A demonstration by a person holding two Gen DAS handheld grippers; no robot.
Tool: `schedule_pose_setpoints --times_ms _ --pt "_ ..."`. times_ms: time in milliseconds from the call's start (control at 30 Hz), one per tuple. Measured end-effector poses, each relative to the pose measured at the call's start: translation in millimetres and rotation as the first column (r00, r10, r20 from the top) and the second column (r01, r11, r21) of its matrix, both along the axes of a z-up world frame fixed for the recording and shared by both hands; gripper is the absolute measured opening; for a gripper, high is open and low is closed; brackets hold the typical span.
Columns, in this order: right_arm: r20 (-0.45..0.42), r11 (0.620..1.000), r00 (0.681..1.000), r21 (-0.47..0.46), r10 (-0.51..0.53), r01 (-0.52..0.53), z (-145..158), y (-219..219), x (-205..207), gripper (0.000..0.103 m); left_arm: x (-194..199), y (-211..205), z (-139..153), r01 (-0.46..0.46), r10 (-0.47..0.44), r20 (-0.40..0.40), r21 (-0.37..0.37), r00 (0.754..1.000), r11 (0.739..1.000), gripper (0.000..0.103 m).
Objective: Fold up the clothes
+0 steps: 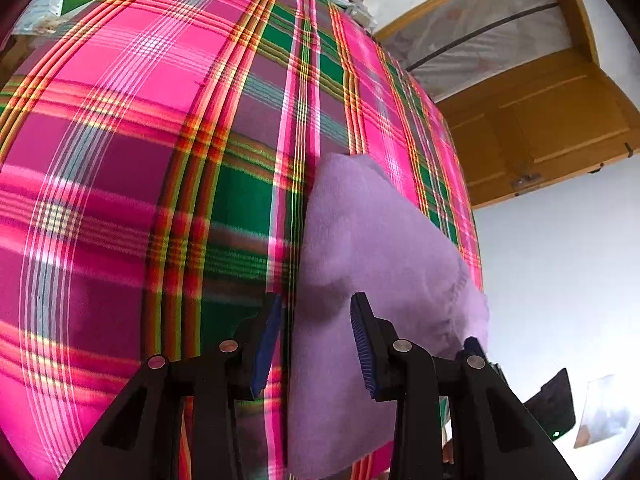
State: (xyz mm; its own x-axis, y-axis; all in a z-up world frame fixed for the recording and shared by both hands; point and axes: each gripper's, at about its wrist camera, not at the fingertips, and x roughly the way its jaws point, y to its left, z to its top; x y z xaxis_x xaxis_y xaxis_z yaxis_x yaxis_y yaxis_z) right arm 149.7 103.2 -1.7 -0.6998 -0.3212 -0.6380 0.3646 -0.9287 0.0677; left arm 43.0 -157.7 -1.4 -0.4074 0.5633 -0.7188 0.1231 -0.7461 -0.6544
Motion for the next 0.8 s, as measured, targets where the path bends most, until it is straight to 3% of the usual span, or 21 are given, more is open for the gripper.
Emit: schedule_pose_setpoints --times_ms 200,300,400,567,800 --pt "-0.046 0.999 0.999 0.029 -0.02 0.021 -14.5 -6.0 11.0 0.028 6.8 4.6 -1.5 0.02 -0.02 0.004 -0.006 1.0 1.0 0.037" --pt "-0.027 0.998 0.999 0.05 -0.033 0.034 -7.7 -10.0 11.8 0.028 9.1 8.1 -1.6 0.029 -0.029 0.005 -0.001 1.0 1.0 0.037" --pt "-0.032 1.0 0.999 0.014 0.011 -0.011 1.8 -13.3 19.1 0.028 11.2 11.9 -1.6 0.038 -0.038 0.002 -0.002 0.999 0.999 0.037" --pt "0.024 0.999 0.999 0.032 0.035 -0.036 -15.4 -20.8 20.8 0.026 15.6 15.8 -4.3 0.066 -0.066 0.009 -0.009 0.998 0.998 0.037" --pt "0.019 0.999 0.999 0.042 0.031 -0.032 -11.1 -21.6 23.7 0.026 23.0 14.7 -8.5 0.071 -0.071 0.024 -0.007 0.997 0.997 0.037"
